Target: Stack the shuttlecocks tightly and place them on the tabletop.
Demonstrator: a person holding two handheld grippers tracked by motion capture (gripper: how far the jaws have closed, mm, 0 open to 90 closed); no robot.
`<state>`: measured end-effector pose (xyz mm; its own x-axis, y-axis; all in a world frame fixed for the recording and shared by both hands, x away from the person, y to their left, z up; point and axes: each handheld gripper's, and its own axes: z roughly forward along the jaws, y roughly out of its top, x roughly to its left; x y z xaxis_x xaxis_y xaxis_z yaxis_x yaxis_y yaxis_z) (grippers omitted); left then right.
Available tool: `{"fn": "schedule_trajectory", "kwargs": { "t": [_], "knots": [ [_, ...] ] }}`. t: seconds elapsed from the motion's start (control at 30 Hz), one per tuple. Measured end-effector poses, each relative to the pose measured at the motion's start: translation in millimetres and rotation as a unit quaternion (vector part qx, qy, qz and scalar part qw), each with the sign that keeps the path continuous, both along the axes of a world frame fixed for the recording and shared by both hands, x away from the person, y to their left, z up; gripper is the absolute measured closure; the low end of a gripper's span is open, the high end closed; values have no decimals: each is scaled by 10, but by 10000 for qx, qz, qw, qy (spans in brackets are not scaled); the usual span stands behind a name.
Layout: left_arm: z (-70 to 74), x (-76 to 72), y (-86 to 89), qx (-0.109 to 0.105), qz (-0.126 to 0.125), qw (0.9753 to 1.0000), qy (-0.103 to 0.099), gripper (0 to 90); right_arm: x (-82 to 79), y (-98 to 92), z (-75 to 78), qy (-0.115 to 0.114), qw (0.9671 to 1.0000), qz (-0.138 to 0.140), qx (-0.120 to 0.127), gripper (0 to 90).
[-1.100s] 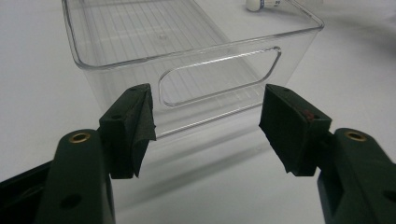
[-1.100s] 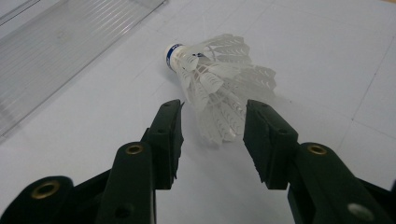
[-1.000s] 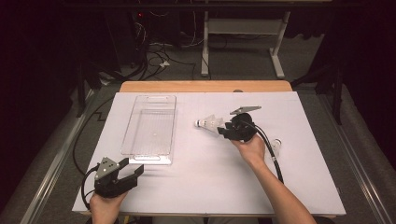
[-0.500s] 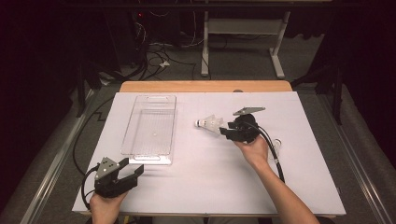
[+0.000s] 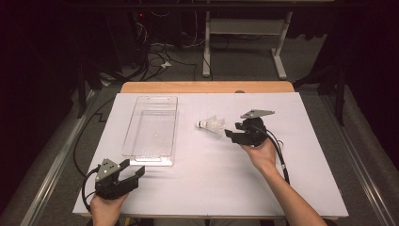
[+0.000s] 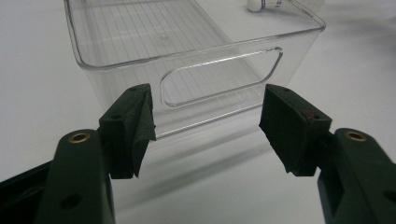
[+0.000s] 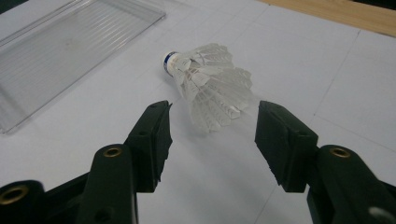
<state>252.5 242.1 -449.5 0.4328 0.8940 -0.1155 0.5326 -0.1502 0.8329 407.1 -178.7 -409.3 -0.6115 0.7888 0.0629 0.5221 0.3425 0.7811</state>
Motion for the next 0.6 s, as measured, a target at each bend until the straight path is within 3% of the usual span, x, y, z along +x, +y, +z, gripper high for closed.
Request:
{"fn": "schedule_trajectory", "kwargs": {
  "t": [0.6],
  "knots": [
    [-5, 6, 15, -67, 19, 10000, 26, 358, -145, -152, -6, -99, 9999, -16, -45, 447]
  ]
}}
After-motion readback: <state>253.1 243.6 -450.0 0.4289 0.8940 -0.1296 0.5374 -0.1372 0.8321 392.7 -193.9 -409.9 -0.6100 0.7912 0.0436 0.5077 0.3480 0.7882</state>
